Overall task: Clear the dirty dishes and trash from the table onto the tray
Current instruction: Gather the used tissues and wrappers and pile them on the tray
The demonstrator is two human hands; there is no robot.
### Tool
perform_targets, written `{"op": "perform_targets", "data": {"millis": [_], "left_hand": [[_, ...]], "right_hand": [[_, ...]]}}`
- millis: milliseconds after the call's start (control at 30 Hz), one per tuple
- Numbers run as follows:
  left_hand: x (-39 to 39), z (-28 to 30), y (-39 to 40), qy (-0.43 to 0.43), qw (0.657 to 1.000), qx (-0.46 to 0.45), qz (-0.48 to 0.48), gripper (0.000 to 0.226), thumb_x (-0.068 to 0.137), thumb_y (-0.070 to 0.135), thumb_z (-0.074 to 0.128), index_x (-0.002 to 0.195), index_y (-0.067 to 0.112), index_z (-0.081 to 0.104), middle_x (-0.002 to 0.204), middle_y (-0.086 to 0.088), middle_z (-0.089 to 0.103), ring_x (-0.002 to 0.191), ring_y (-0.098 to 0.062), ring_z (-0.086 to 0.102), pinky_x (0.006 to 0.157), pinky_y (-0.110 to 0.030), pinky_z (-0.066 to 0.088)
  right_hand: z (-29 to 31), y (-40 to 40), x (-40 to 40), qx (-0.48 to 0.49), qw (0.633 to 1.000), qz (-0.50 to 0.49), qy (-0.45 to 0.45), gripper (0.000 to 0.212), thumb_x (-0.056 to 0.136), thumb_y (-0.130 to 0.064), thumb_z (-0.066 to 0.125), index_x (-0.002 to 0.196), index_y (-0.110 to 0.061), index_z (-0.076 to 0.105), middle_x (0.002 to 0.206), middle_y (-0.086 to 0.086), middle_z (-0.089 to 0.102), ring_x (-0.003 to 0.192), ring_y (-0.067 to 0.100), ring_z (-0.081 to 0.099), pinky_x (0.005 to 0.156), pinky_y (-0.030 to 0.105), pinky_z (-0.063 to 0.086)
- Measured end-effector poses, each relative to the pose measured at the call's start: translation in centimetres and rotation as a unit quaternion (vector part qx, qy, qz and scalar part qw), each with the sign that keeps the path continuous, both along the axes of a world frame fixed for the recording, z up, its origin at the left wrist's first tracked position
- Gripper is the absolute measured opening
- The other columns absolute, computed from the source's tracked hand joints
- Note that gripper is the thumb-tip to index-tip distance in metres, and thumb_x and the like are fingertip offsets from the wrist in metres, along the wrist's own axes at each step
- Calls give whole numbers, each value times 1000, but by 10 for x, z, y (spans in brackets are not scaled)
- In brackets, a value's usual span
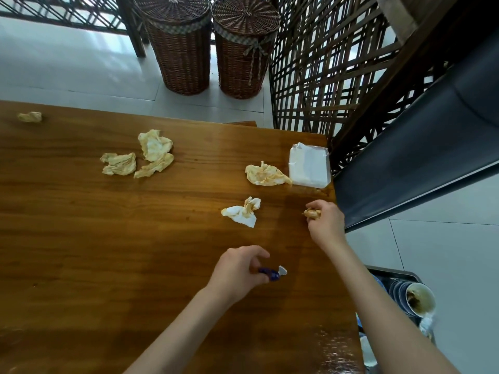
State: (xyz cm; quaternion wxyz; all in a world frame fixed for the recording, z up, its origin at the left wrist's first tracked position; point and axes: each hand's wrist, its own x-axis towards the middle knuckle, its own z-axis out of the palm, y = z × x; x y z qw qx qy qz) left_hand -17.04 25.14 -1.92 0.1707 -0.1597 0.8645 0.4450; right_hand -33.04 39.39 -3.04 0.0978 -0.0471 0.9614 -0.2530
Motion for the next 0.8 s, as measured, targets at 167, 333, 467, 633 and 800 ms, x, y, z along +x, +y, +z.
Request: {"op": "perform_targets", "data": {"millis": [167,333,467,633,800], "left_hand": [[-26,-9,24,14,995,-56,-84,57,81,24,71,133,32,47,102,9,65,98,-10,57,95,-30,46],[-31,-12,37,80,977,-153,-128,29,86,28,67,114,26,63,105,5,65,99,-14,52,93,-29,41],[-25,-15,39,104,976,-163,-99,19,85,31,66,103,26,66,107,6,58,97,-12,47,87,-24,42],[-29,-6,18,104,990,-97,-5,12,80,30,72,90,30,65,92,13,65,88,-3,55,88,-28,50],[-58,0,-36,131,973,-126,139,12,77,31,75,87,26,72,91,11,68,91,-8,58,87,-31,45]], "right_hand": [[12,6,-2,-34,999,3,-7,30,82,-1,66,107,-18,66,113,5,58,101,19,54,86,35,53],[20,12,-4,-39,999,-2,-15,30,83,-2,66,108,-19,66,114,5,58,102,20,55,86,39,54],[22,10,0,-49,999,1,-21,30,83,-2,66,108,-18,65,113,5,59,100,20,57,84,38,54],[26,2,1,-63,998,14,-17,29,83,-2,66,107,-17,65,111,5,60,97,18,57,81,34,55],[30,-9,-5,-58,998,25,-6,29,82,-5,68,108,-19,65,112,3,60,95,14,54,83,34,55]]}}
